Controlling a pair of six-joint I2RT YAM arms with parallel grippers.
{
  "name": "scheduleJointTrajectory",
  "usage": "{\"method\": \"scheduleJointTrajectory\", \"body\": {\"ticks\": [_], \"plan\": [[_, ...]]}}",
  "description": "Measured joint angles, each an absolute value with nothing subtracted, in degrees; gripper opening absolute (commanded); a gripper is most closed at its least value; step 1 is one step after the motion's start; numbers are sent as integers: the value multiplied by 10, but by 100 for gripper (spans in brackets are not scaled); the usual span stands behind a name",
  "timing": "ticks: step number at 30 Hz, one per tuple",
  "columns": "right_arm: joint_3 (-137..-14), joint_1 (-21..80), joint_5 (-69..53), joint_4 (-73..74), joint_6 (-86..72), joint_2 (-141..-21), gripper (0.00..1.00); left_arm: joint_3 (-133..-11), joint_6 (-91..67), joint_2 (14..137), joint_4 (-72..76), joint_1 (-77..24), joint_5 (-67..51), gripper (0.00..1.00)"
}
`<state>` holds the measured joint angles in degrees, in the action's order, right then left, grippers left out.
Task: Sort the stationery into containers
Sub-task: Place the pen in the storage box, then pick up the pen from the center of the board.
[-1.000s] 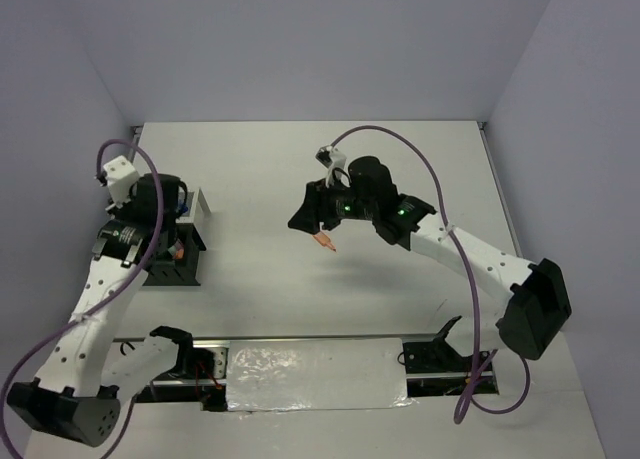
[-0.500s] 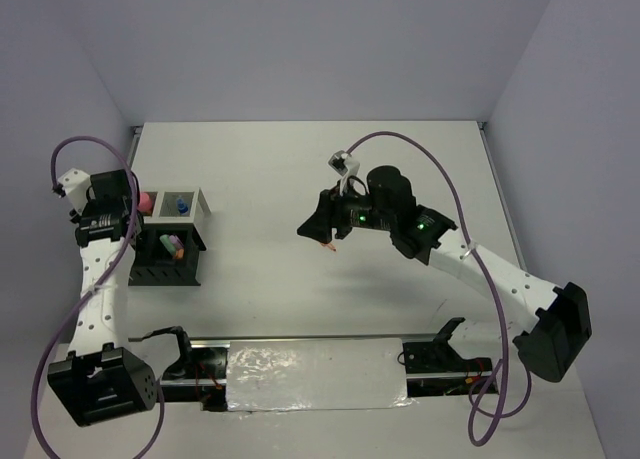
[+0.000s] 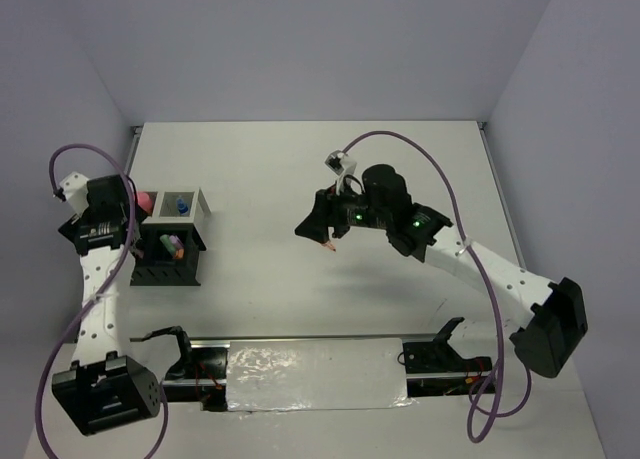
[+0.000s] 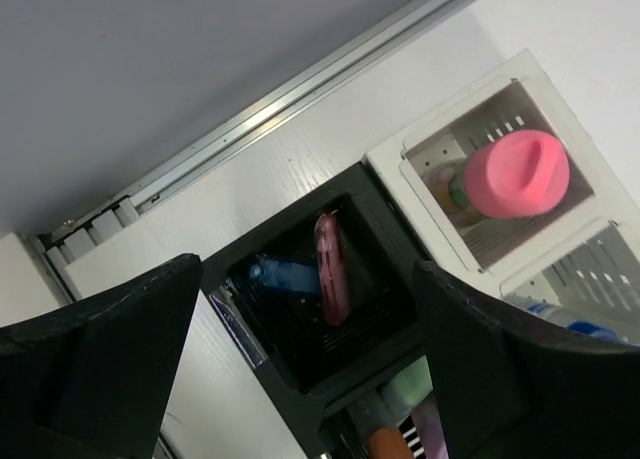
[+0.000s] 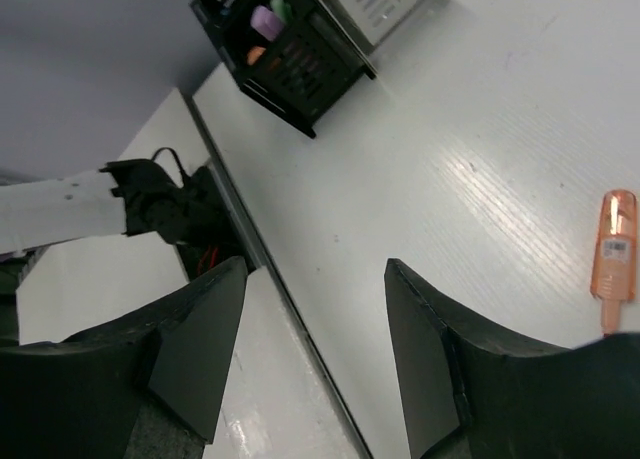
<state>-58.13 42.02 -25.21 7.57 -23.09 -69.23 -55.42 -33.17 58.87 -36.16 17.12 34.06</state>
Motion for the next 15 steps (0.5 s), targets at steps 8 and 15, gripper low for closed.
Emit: {"method": "scheduleJointTrajectory", "body": {"ticks": [8, 15], "plan": [[-695, 422, -137, 187, -178, -881, 71, -491, -300, 434, -323, 166, 183, 99], [-840, 422, -16, 295, -99, -1101, 69, -435, -268, 314, -282, 46, 26, 99]]}}
